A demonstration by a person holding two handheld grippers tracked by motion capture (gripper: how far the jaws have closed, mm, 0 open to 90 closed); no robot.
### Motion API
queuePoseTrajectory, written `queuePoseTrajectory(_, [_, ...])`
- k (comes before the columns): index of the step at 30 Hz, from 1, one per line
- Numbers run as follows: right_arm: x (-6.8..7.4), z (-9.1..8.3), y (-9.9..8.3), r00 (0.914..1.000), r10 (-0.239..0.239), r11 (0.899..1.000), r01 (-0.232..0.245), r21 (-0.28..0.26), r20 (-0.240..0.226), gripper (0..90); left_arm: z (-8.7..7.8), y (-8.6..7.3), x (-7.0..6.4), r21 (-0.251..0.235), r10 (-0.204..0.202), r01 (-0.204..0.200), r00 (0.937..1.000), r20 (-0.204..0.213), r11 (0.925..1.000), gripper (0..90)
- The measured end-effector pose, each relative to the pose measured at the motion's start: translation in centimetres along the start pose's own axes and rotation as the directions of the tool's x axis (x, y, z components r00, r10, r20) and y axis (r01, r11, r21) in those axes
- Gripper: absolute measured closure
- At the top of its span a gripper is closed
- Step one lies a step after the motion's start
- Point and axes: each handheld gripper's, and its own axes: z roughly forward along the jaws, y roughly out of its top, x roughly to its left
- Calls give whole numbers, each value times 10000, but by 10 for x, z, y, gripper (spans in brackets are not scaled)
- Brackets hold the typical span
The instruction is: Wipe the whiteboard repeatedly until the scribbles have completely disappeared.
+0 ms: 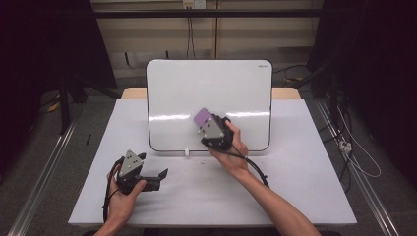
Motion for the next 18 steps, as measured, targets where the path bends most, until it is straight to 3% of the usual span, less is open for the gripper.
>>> queuePoseTrajectory(4, [-16,-2,0,9980,615,9981,-614,-18,129,418,1,1,0,-10,78,-78,10000,-7,10000,51])
queuePoseTrajectory(10, [-18,-9,-2,9941,1049,9937,-1059,-354,-285,418,0,0,0,-71,-54,54,10000,6,10000,52])
queuePoseTrajectory(18, [-26,-19,-10,9789,1898,9755,-1967,-984,-752,418,-3,-2,4,-79,-213,212,9997,-130,9997,53])
